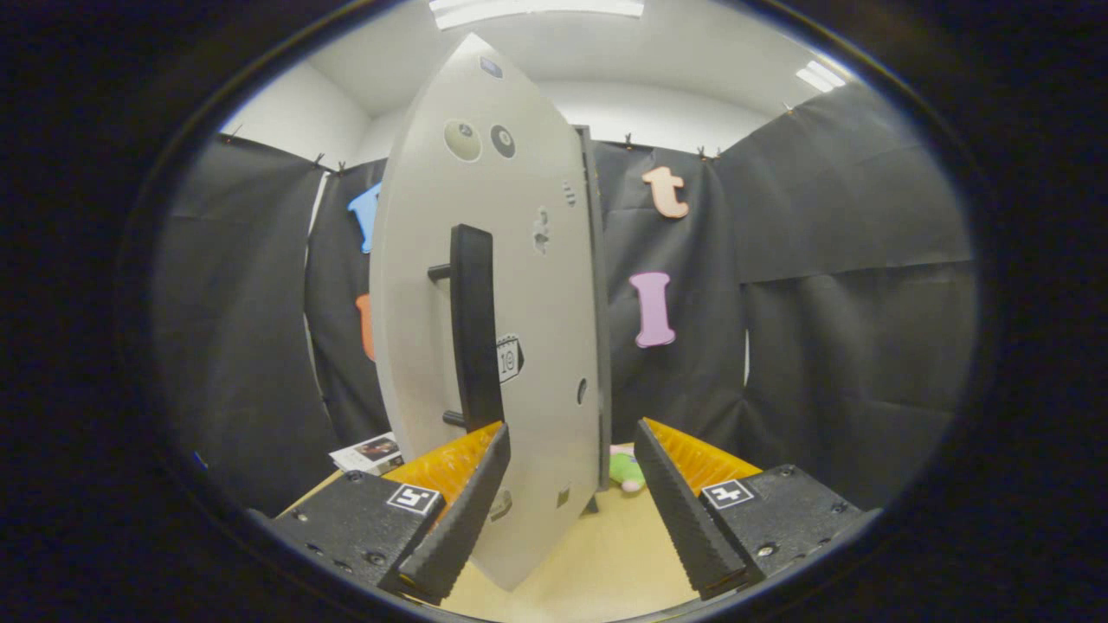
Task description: Open the shoe cabinet door, grab the shoes and put them into the shoe cabinet, then close the shoe cabinet door.
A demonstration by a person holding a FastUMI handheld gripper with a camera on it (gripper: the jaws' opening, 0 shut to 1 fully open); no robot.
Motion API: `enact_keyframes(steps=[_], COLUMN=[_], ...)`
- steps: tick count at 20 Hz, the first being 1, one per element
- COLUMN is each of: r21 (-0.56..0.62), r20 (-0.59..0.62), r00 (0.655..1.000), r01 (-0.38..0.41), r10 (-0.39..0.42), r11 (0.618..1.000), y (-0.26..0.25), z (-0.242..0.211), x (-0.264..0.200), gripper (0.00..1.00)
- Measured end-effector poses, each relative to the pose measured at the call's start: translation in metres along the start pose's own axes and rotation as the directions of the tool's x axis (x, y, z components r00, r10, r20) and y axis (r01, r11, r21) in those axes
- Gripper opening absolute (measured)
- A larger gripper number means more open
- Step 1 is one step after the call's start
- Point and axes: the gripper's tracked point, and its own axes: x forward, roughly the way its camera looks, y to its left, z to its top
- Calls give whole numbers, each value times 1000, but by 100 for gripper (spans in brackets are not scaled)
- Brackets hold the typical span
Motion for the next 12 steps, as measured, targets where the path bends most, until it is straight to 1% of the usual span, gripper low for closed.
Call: enact_keyframes(steps=[3, 5, 9, 12], r21=[-25, -18, -2, -43], r20=[-70, -58, -31, -13], r00=[987, 986, 984, 991], r01=[-150, -160, -174, -137], r10=[148, 159, 174, 136], r11=[988, 987, 985, 990], y=[53, 62, 76, 69], z=[-20, -21, -25, -22], x=[15, 16, 5, -4], gripper=[96, 98, 99, 99])
